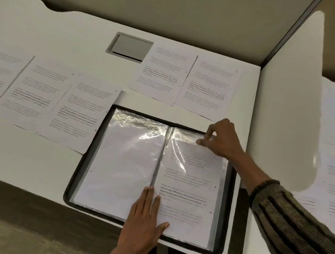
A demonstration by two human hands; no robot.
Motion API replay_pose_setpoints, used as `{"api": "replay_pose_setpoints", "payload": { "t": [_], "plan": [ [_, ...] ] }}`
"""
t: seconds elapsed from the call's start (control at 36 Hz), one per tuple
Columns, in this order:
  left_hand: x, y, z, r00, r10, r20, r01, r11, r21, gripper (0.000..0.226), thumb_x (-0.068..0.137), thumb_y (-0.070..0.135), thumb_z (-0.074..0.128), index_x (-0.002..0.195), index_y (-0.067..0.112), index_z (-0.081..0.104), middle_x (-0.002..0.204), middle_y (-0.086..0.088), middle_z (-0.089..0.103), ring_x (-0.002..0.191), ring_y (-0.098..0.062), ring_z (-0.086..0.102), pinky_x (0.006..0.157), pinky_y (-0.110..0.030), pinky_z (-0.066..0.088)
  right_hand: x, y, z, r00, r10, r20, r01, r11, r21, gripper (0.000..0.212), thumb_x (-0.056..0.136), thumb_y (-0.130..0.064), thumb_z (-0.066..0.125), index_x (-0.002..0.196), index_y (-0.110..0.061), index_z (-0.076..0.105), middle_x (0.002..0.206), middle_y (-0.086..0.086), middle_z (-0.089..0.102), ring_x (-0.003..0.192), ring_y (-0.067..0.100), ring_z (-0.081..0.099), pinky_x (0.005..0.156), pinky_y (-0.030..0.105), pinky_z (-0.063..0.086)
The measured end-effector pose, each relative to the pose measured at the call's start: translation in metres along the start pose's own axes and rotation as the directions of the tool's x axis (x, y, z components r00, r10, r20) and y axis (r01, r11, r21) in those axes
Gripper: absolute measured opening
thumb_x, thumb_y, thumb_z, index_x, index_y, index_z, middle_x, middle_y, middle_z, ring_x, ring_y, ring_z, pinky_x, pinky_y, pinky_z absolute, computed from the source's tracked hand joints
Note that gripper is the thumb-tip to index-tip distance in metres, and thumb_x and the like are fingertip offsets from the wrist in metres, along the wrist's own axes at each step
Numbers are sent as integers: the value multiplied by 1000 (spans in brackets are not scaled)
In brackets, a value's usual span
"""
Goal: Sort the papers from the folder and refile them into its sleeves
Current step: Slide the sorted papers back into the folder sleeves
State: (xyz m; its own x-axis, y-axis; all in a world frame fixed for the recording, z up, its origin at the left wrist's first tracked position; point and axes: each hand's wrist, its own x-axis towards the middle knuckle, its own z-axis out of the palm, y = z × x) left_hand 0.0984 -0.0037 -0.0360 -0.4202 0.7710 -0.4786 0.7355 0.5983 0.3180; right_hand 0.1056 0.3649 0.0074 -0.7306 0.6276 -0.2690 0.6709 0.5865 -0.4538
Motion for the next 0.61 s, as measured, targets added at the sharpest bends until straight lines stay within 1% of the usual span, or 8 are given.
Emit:
{"api": "replay_pose_setpoints", "payload": {
  "t": [0.06,0.14,0.19,0.31,0.42,0.5,0.56,0.61],
  "plan": [
    [2,0,-3,1000,2,10,-2,1000,23,87,106,67,33,169,22,-5,172,-4,-30,158,-20,-29,123,-34,-15,-14,9,7,995,61,-74,-45,978,204,36,71,-51,92,90,-31,69,119,4,52,111,17,54,92,34,47],
    [4,-2,-9,1000,9,13,-9,999,41,83,106,67,34,169,23,1,175,-4,-22,161,-22,-20,123,-34,-14,-36,16,18,977,188,-102,-142,928,345,77,70,-58,90,133,-34,53,131,0,51,109,17,63,98,42,53],
    [5,-4,-12,1000,22,11,-22,999,39,81,106,66,35,169,24,6,176,-3,-18,163,-23,-15,122,-34,-12,-47,22,28,963,246,-108,-182,894,409,100,68,-56,92,148,-34,37,131,0,55,110,20,64,100,42,51],
    [5,-10,-11,998,61,6,-61,997,56,78,105,67,37,167,25,14,177,-4,-10,163,-25,-8,124,-35,-5,-73,26,44,944,316,-100,-223,830,510,114,72,-40,96,159,-27,23,128,1,59,115,18,59,88,26,46],
    [7,-13,-13,997,74,3,-74,997,36,74,104,66,40,164,28,18,177,-2,-4,163,-24,-4,129,-36,4,-97,23,55,907,406,-117,-256,748,613,122,77,-26,94,162,-36,8,118,-8,59,101,13,63,89,34,51],
    [8,-14,-15,997,74,-5,-74,997,25,71,103,64,43,161,29,21,176,-1,-1,162,-24,1,130,-38,10,-115,23,60,879,473,-63,-315,674,668,105,78,-23,93,157,-27,24,110,-11,57,99,8,61,86,36,55],
    [10,-15,-15,997,76,-20,-75,997,13,68,103,63,45,159,30,25,174,-1,4,161,-23,5,130,-38,16,-127,21,65,875,483,-30,-326,635,700,77,82,-24,91,143,-25,44,114,-8,63,103,11,66,83,35,59],
    [12,-16,-18,996,80,-50,-81,997,-3,64,102,61,48,155,31,30,172,1,10,158,-21,12,129,-36,22,-140,18,68,868,496,-17,-336,611,717,47,86,-25,87,124,-23,59,115,-3,72,98,10,71,74,26,61]
  ]
}}
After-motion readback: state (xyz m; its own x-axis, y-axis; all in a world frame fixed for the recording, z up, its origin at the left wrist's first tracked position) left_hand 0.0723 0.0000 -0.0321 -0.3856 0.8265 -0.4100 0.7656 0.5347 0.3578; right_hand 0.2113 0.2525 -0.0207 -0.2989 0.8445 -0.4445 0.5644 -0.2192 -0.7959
